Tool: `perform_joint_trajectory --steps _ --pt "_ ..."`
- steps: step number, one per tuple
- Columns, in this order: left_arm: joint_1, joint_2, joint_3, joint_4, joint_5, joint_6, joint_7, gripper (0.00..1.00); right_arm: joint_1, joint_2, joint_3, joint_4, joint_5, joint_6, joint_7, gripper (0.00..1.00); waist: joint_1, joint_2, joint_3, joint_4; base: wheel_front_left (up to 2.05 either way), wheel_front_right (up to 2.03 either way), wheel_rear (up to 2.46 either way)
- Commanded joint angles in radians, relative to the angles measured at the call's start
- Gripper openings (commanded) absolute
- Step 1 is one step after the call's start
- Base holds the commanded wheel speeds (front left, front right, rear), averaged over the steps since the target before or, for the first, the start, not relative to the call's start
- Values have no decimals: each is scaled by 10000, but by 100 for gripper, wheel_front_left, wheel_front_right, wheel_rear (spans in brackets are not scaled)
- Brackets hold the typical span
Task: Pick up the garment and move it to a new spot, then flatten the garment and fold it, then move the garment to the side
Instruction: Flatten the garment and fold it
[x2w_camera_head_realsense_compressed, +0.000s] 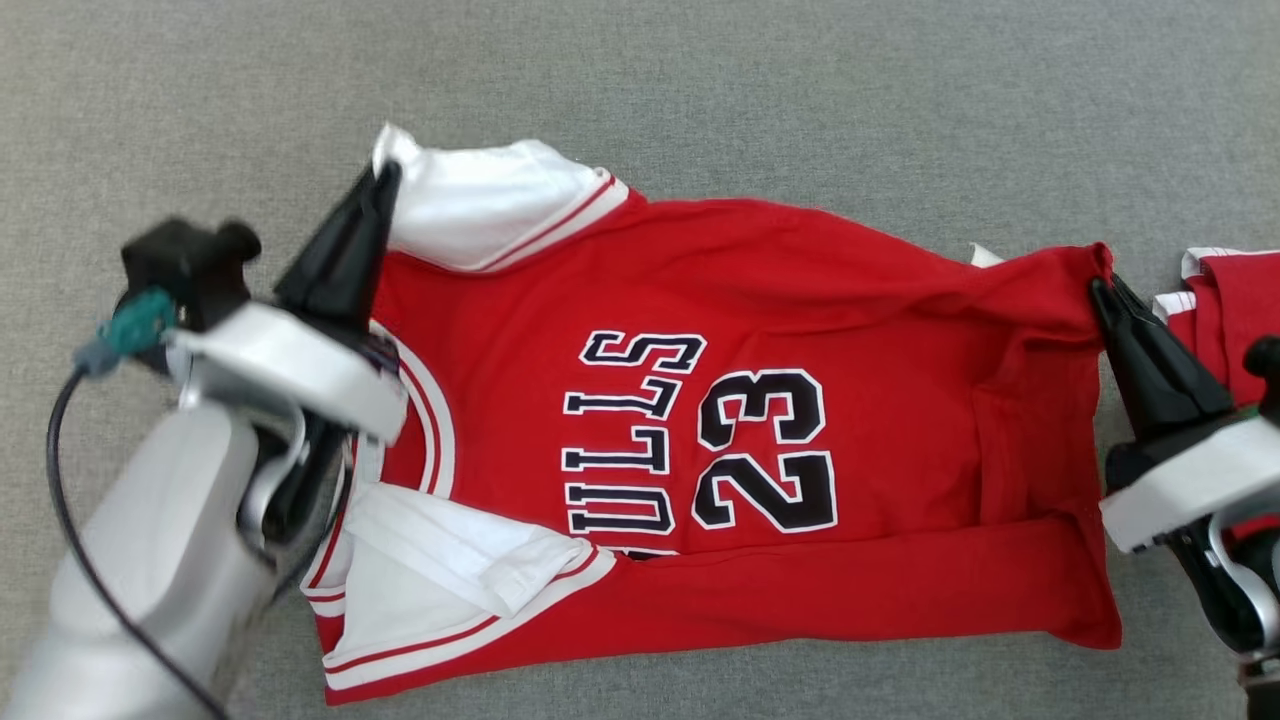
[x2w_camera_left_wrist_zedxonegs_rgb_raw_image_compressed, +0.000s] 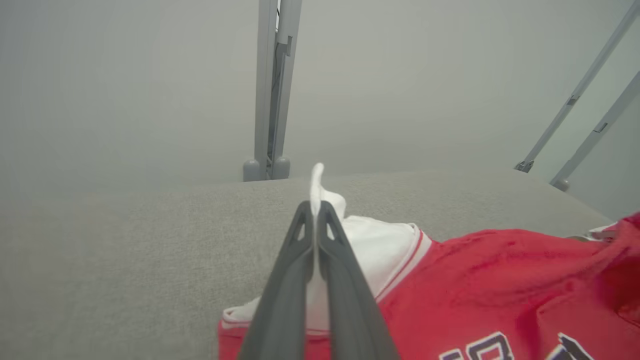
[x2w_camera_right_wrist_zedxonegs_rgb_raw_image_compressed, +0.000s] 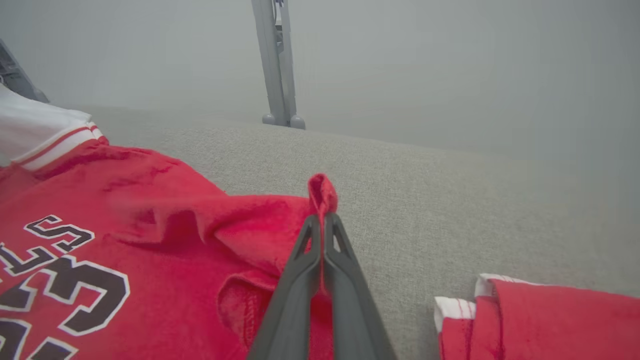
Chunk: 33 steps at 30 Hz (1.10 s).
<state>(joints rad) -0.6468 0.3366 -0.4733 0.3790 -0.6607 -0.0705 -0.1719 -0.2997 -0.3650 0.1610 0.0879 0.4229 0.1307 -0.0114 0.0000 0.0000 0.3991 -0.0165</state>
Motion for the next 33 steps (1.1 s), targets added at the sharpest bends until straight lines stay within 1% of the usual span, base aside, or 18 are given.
perform_joint_trajectory --steps 1,2,3,5,6,8,11,14,18,20,25,26,27,28,29,30,31,33 --pt "1005 330 140 -1479 -319 323 343 0 289 -219 61 -293 -369 2 -241 0 0 0 0 19 0 0 0" --pt "1507 523 213 -2260 -430 536 516 0 405 -430 71 -360 -653 2 -302 0 0 0 3 30 0 0 0" --pt "1507 523 213 -2260 -430 536 516 0 405 -430 71 -360 -653 2 -302 0 0 0 3 30 0 0 0" --pt "2512 830 274 -3731 -604 983 869 0 609 -517 44 -472 -771 1 -373 0 0 0 3 53 0 0 0" --pt "2968 976 343 -4396 -676 1207 1010 0 694 -653 -5 -514 -1054 1 -431 0 0 0 2 78 0 0 0" --pt "3837 1221 506 -5505 -826 1648 1180 0 881 -607 -110 -584 -1062 1 -528 0 0 0 -8 139 0 0 0" --pt "4920 1493 719 -6738 -1004 2185 1322 0 1229 -745 -237 -579 -1336 1 -591 0 0 0 -83 266 0 0 0" --pt "5696 1632 783 -7468 -1209 2496 1453 0 1507 -939 -268 -558 -1448 1 -656 0 0 0 -136 398 0 0 0" --pt "6295 1750 753 -7762 -1468 2555 1625 0 1919 -1025 -458 -529 -1429 1 -816 0 0 0 -220 549 0 0 0" --pt "6431 1729 693 -7775 -1683 2457 1699 0 2190 -957 -523 -506 -1278 1 -842 0 0 0 -255 635 0 0 0" --pt "6692 1776 760 -7292 -2076 2461 1940 0 2686 -858 -382 -453 -949 -1 -745 0 0 0 -349 611 0 0 0" --pt "6744 1771 758 -7146 -2162 2456 1981 0 2756 -693 -316 -397 -667 1 -695 0 0 0 -364 576 0 0 0" --pt "6781 1757 762 -6982 -2251 2490 2043 5 2821 -574 -307 -325 -526 1 -605 0 0 0 -374 544 0 0 0" --pt "6775 1768 701 -6864 -2314 2464 2144 43 2838 -582 -332 -298 -480 1 -642 37 0 0 -381 524 0 0 0" --pt "6715 1677 755 -6753 -2404 2455 2106 100 2844 -400 -453 -232 -208 1 -665 82 0 0 -407 512 0 0 0" --pt "6680 1744 756 -6618 -2363 2483 2149 100 2881 -227 -563 -194 -47 1 -635 100 0 0 -430 496 0 0 0" --pt "6630 1802 757 -6494 -2265 2549 2169 100 2900 -173 -642 -220 -22 1 -648 100 0 0 -450 488 0 0 0" --pt "6508 1702 859 -6373 -2188 2656 2007 100 2961 79 -741 -359 239 1 -744 100 0 0 -494 477 0 0 0"
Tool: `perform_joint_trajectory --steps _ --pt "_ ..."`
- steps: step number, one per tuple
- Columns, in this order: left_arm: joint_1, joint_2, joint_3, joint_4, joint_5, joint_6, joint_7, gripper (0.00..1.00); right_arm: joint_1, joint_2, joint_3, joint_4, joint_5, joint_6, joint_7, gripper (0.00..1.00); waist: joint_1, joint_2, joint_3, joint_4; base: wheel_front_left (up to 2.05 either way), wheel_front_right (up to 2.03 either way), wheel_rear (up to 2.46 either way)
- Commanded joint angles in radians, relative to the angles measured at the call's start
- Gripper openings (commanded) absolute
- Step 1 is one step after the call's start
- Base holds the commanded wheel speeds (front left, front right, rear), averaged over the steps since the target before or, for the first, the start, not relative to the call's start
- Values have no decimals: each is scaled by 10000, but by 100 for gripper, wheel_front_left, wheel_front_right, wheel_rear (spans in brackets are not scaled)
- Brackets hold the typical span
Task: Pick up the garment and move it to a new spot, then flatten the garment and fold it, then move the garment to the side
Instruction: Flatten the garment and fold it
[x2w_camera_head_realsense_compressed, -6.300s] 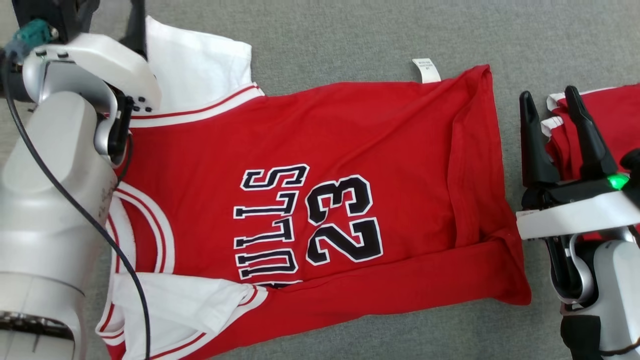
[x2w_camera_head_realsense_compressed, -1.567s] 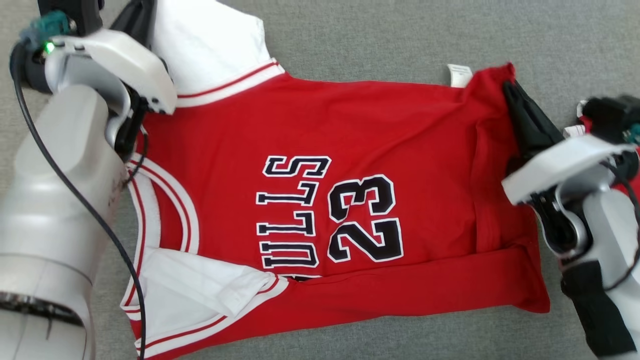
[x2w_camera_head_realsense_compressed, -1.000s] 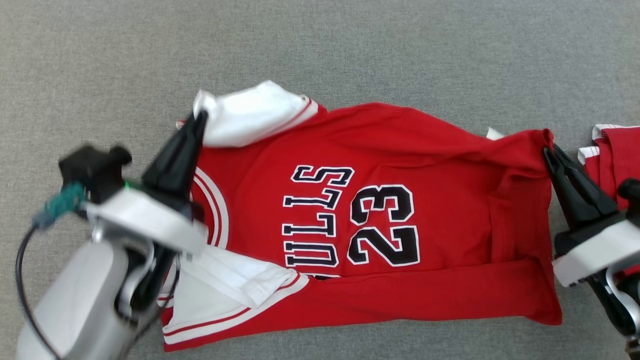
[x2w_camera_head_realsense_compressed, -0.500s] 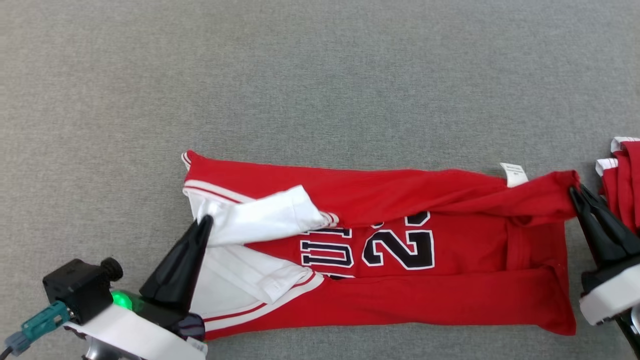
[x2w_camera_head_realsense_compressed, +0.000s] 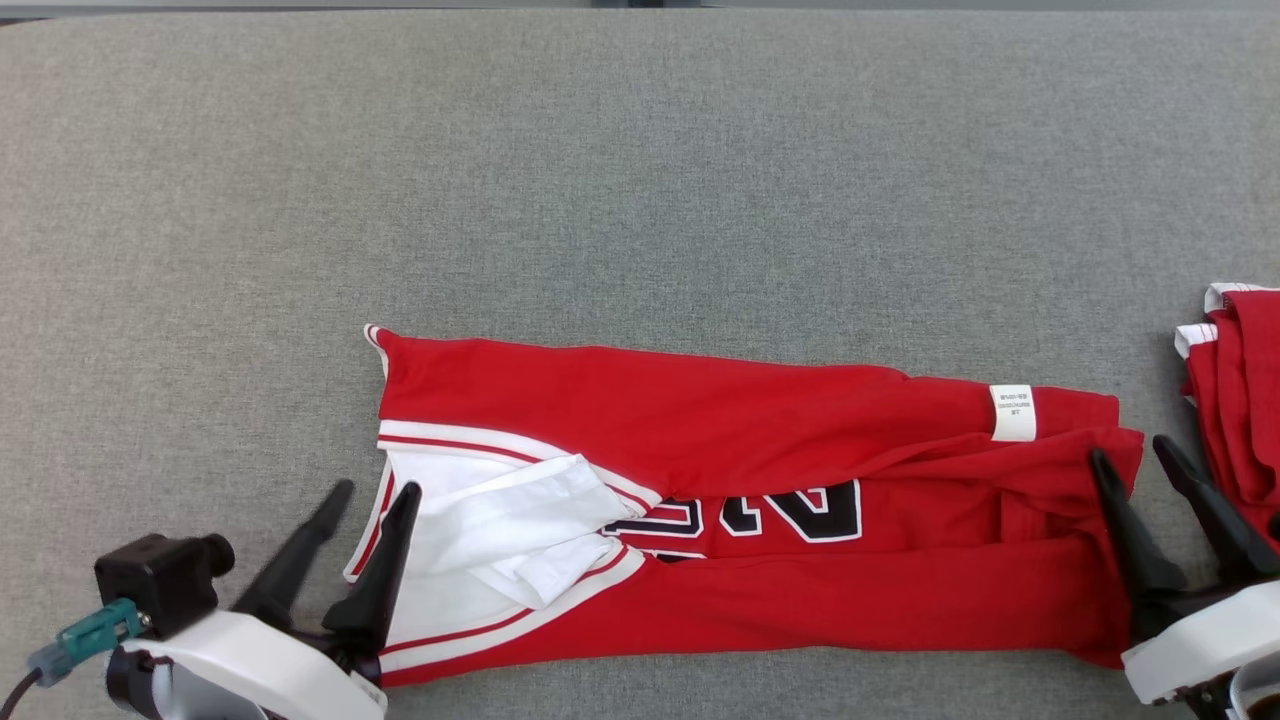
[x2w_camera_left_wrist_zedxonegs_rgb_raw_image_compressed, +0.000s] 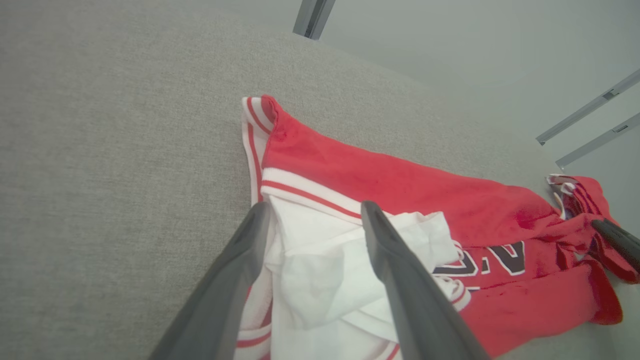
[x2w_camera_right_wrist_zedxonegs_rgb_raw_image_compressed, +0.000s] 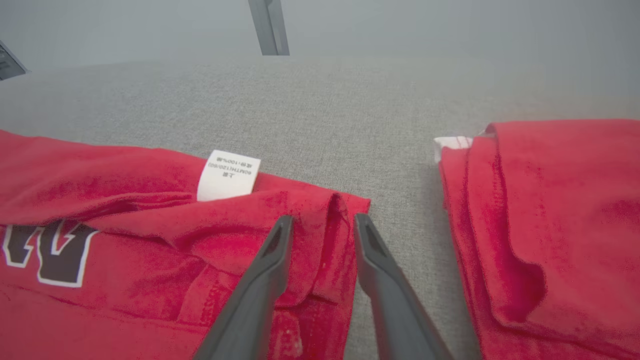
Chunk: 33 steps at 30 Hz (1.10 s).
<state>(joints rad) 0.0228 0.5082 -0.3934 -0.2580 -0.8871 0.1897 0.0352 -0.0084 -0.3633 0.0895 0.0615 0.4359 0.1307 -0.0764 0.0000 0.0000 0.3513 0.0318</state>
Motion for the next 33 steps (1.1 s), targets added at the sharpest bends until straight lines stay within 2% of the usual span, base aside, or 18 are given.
perform_joint_trajectory --steps 1,6,10,13,15,17,23,27,33 --pt "-219 0 107 66 191 136 -148 100 105 122 -38 -201 208 2 -172 100 0 0 -49 -3 0 0 0" --pt "-602 -107 500 124 1040 861 -1012 100 331 459 -220 -1074 92 1 -781 100 0 0 -206 -18 0 0 0" --pt "-1010 -398 692 -47 1644 1440 -1617 100 119 1253 -964 -1487 -318 4 -1143 100 0 0 -354 -103 0 0 0" --pt "-1385 -795 798 -4 1714 1675 -1978 100 -161 1679 -1101 -1612 -722 4 -1122 100 0 0 -513 -155 0 0 0" --pt "-1558 -869 802 97 1865 1746 -2103 100 -207 1759 -1151 -1594 -875 4 -1123 100 0 0 -566 -147 0 0 0" --pt "-1810 -1216 667 294 1886 1691 -2304 100 -358 2027 -1111 -1470 -1110 4 -1121 100 0 0 -691 -169 0 0 0" --pt "-2332 -1451 332 1639 2993 1950 -2757 100 -740 2593 -1202 -859 -1688 4 -1103 100 0 0 -1033 -250 0 0 0" --pt "-2190 -1564 -73 2384 3633 1981 -2884 100 -776 2656 -1021 -394 -2223 4 -982 100 0 0 -1336 -245 0 0 0" --pt "-1924 -1857 -55 3127 3878 1569 -2980 100 -522 2738 -1036 92 -2404 2 -998 100 0 0 -1783 -149 0 0 0"
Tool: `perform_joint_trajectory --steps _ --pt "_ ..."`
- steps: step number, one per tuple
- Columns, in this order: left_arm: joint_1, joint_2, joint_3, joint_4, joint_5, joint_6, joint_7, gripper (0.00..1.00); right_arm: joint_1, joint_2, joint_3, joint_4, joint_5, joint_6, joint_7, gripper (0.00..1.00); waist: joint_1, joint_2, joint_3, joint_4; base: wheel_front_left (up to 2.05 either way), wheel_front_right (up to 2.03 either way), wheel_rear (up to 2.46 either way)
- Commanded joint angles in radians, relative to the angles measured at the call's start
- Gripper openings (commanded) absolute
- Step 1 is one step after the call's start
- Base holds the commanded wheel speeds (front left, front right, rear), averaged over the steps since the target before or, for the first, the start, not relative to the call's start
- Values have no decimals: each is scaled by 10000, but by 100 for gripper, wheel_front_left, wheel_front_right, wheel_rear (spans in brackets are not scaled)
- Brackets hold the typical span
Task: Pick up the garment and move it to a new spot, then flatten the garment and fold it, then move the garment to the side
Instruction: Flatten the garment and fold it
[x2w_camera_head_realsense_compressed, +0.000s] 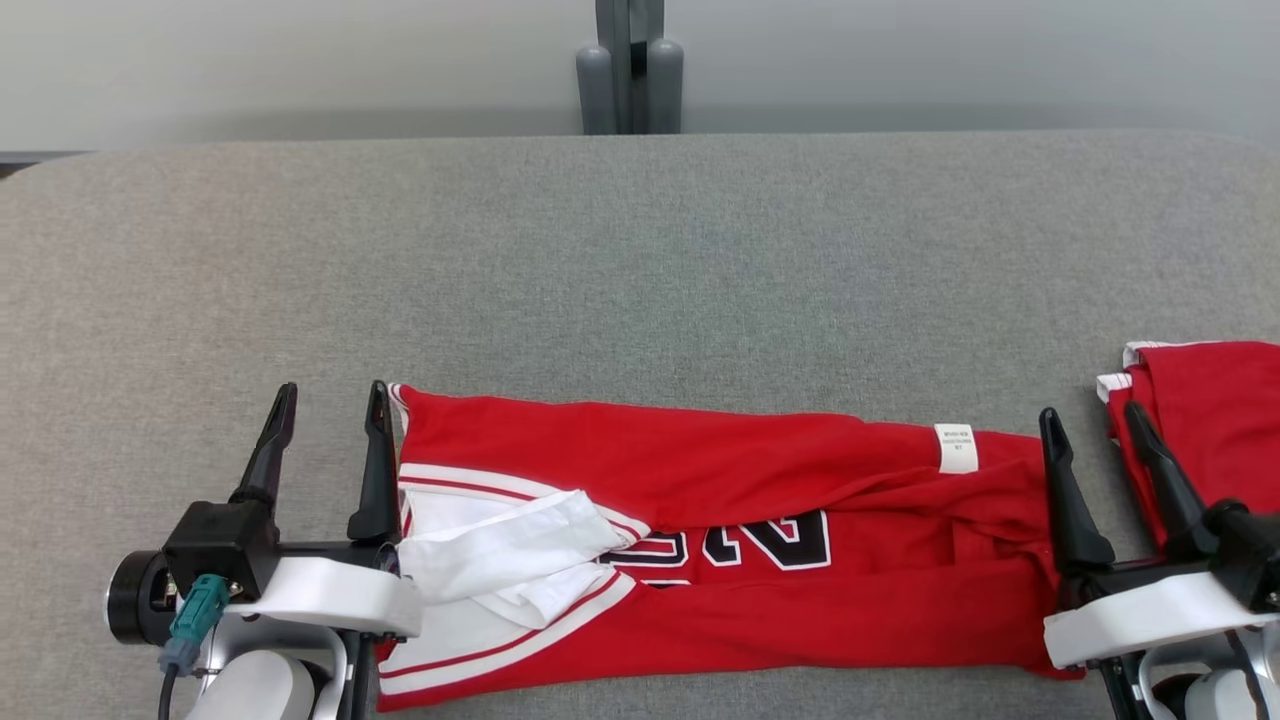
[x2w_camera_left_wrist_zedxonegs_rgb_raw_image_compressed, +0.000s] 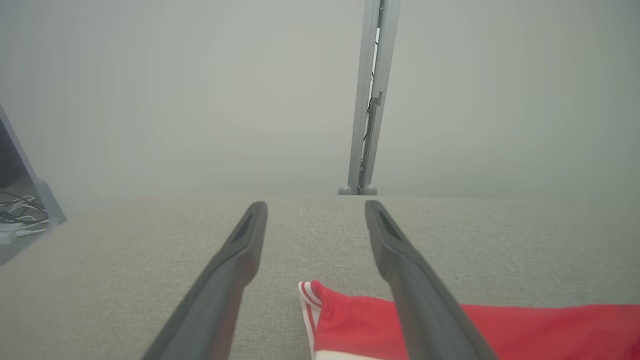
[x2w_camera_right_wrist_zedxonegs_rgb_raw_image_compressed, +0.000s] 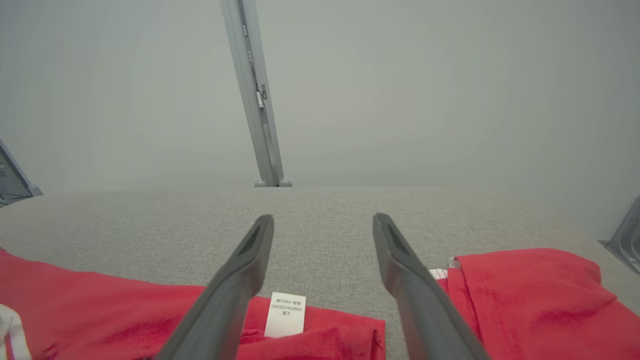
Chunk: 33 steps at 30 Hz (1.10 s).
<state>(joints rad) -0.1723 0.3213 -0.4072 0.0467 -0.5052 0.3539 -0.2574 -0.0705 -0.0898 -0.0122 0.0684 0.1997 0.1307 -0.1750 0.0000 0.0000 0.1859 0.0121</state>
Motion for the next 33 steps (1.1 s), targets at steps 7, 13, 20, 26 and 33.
perform_joint_trajectory --steps 7,13,20,26,33 --pt "266 -186 324 504 545 -428 -62 100 324 -19 51 309 -135 2 99 100 0 0 -516 72 0 0 0" --pt "306 -245 421 695 836 -537 -65 100 370 -4 33 336 -178 2 179 100 0 0 -605 83 0 0 0" --pt "226 -341 567 816 975 -676 -64 100 397 8 -21 303 -62 2 224 100 0 0 -599 179 0 0 0" --pt "149 -369 494 869 1108 -786 -65 100 286 36 -301 449 32 2 402 100 0 0 -501 280 0 0 0" --pt "-81 -445 443 904 1179 -954 -62 100 -191 160 -514 1674 327 2 402 100 0 0 -61 321 0 0 0"
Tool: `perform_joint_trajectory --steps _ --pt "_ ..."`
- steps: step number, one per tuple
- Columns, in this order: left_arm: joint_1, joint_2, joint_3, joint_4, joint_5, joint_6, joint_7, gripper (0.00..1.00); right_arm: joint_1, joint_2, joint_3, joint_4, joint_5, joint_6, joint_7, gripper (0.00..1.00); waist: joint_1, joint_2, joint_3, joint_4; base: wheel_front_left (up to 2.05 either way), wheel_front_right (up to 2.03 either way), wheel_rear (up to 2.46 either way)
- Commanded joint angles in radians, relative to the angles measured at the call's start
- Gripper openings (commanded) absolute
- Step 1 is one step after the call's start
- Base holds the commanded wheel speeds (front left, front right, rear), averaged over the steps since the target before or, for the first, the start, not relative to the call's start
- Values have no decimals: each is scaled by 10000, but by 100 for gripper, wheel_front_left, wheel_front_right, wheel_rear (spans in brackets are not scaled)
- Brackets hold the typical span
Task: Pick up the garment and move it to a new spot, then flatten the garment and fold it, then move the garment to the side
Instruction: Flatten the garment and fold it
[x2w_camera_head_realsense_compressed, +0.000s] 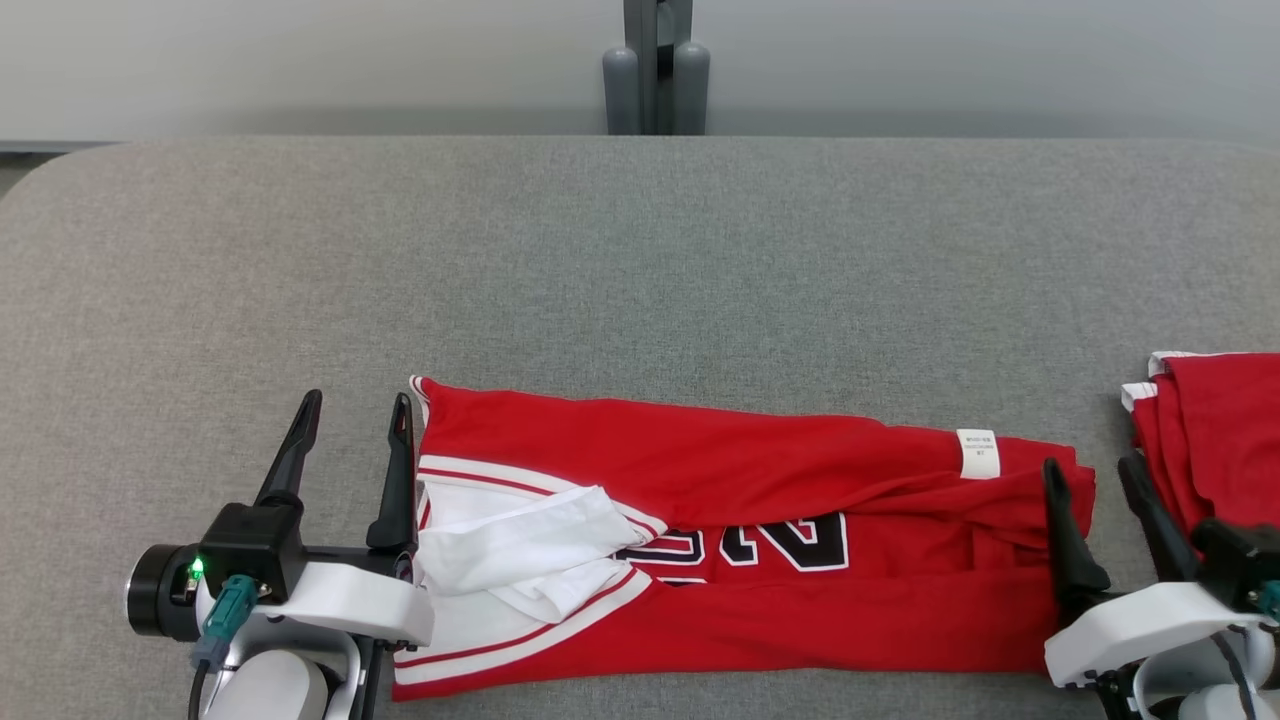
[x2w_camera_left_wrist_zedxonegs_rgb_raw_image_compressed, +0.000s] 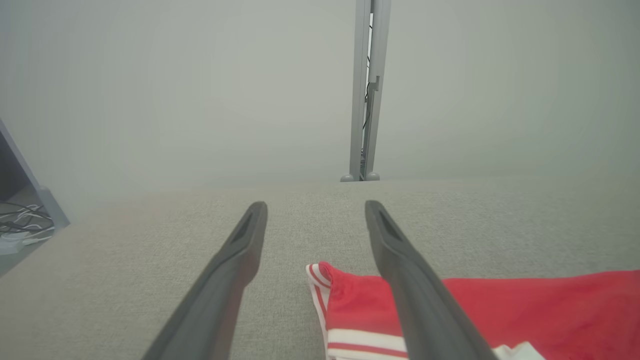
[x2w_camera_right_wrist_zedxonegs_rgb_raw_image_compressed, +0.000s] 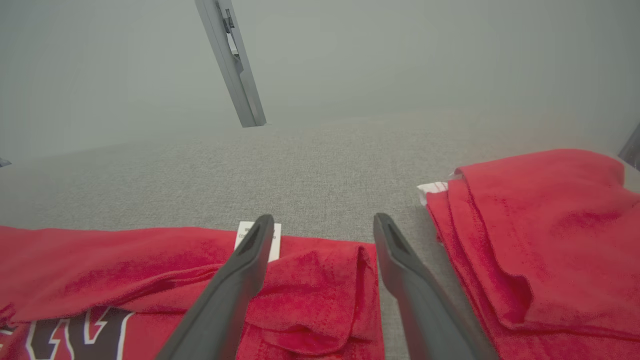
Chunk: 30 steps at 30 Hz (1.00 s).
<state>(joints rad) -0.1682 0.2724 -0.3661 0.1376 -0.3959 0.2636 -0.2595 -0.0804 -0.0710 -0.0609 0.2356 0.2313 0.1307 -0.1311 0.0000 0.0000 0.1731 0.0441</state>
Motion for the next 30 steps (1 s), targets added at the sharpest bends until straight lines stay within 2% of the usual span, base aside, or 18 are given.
perform_joint_trajectory --steps 1,8,18,19,20,21,25,30 --pt "-150 35 6 32 96 -85 -40 100 -156 -20 -3 309 13 2 -65 100 0 0 120 7 0 0 0" --pt "-363 84 -119 210 134 -233 -38 100 -608 70 -36 2395 173 2 -778 100 0 0 355 -3 0 0 0" --pt "-489 230 19 183 59 -212 -39 100 -840 226 1040 4264 735 6 -1239 100 0 0 533 -209 0 0 0" --pt "-493 233 33 158 56 -192 -39 100 -814 248 1204 4338 837 16 -1250 95 0 0 542 -227 0 0 0" --pt "-484 250 51 145 53 -169 -39 100 -807 258 1343 4354 956 16 -1248 41 0 0 548 -250 0 0 0" --pt "-464 270 73 126 39 -144 -39 100 -812 255 1356 4215 1072 16 -1252 0 0 0 554 -280 0 0 0" --pt "-387 324 133 43 -8 -67 -39 100 -704 145 1040 3396 1308 1 -1310 0 0 0 560 -366 0 0 0" --pt "-341 364 191 -59 -33 13 -39 100 -677 17 199 1990 1024 1 -1346 0 0 0 544 -429 0 0 0"
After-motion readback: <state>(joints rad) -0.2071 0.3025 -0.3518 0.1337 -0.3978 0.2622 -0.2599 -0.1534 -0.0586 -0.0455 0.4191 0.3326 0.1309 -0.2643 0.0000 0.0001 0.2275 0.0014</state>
